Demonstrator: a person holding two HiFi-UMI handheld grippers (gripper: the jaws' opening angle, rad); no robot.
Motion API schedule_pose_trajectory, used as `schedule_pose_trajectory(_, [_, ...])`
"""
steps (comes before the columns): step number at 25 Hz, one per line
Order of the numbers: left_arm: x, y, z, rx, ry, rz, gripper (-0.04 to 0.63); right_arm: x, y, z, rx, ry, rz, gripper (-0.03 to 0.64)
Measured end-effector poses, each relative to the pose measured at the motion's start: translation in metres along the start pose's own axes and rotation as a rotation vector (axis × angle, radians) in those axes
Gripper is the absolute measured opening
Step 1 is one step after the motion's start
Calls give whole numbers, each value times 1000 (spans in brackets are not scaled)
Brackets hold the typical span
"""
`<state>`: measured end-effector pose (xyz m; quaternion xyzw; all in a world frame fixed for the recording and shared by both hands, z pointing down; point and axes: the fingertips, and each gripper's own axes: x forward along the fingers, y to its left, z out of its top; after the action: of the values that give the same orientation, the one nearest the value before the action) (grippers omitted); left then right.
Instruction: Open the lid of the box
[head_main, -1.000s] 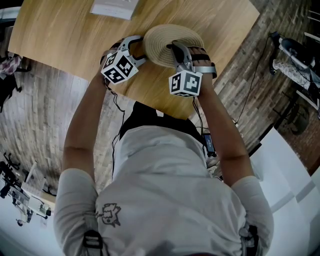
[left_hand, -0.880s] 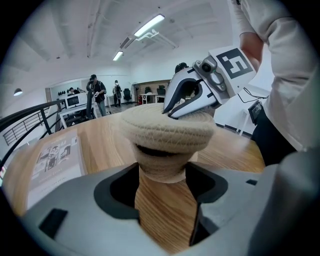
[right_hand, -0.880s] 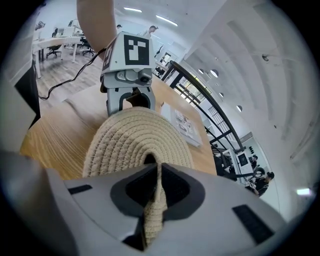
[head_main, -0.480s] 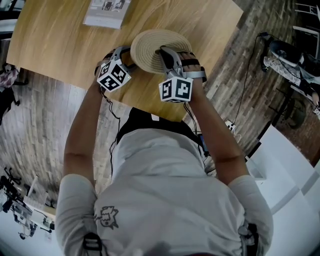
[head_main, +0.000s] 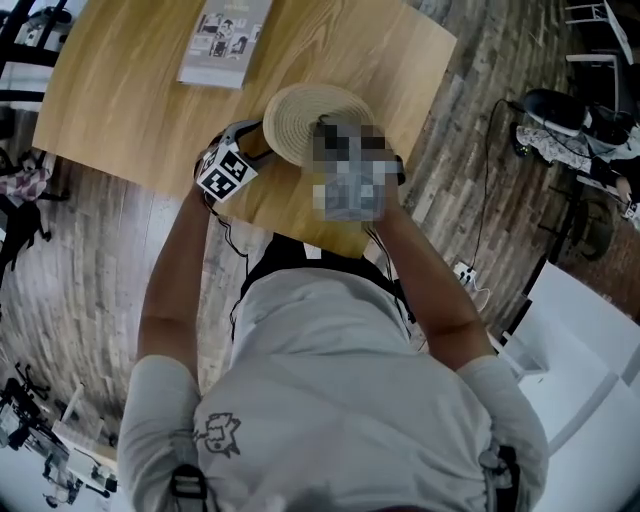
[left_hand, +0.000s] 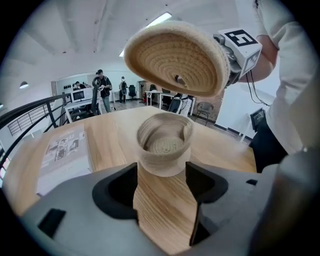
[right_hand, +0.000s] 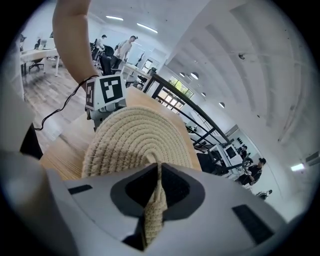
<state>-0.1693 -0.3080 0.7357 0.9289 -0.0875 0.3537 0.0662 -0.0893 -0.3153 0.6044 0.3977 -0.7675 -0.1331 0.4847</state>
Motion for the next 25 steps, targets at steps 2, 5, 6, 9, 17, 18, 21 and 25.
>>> schedule_pose_trajectory(2, [-16, 0, 12, -28, -35, 15, 296, -9, -4, 4, 29, -6, -11, 29])
schedule_pose_trajectory(5, [-43, 0, 33, -61, -95, 54, 296, -21, -9, 11, 103, -22, -25, 29])
schedule_pose_trajectory(6, [-51, 0, 40, -70, -119, 69, 296, -25, -11, 14, 131, -29, -29, 29])
schedule_pose_trajectory(9, [-73, -2, 63, -81, -185, 109, 295, -39, -18, 21, 219, -55, -42, 29])
schedule_pose_trajectory(17, [-123, -29, 134, -161, -371, 118, 265, -92, -31, 49, 313, -176, -94, 29])
schedule_pose_trajectory(18, [-128, -33, 142, -150, -383, 130, 234, -100, -33, 52, 324, -194, -101, 29])
schedule_pose_trajectory(21, [-145, -44, 167, -138, -443, 160, 154, -122, -40, 57, 369, -257, -113, 29])
schedule_pose_trajectory(25, [-165, -58, 197, -139, -526, 192, 56, -146, -48, 61, 406, -316, -122, 29])
